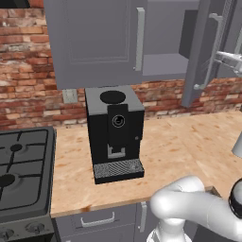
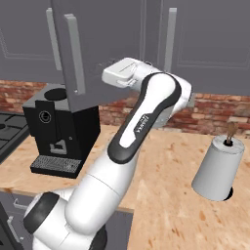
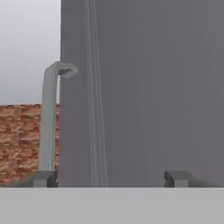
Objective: Open the cabinet. Pick the spray and place it next to the sink. Then close the cabinet.
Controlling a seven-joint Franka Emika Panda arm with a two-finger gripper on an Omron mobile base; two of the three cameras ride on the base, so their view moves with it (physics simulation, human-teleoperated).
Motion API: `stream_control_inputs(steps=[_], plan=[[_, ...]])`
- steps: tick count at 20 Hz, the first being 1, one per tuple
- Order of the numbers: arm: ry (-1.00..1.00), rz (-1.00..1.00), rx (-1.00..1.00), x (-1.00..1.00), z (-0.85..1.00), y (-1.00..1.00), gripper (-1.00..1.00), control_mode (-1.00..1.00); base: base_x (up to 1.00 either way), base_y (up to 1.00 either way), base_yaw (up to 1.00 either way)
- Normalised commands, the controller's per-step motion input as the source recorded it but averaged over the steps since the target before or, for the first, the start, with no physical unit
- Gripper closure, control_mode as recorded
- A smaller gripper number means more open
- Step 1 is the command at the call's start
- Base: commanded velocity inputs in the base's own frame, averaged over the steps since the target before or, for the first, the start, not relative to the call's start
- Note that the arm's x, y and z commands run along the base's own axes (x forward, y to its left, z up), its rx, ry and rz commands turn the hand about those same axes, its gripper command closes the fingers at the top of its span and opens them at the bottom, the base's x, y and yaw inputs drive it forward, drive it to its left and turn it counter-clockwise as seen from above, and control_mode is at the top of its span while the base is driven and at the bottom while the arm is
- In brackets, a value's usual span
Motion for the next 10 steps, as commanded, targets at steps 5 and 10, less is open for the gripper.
stream_control_inputs(steps=[5, 10], plan=[[0.00, -0.36, -0.02, 0.00, 0.00, 0.49, -1.00, -1.00, 0.00, 0.00, 0.00], [0.00, -0.45, -0.02, 0.10, 0.00, 0.56, -1.00, -1.00, 0.00, 0.00, 0.00]])
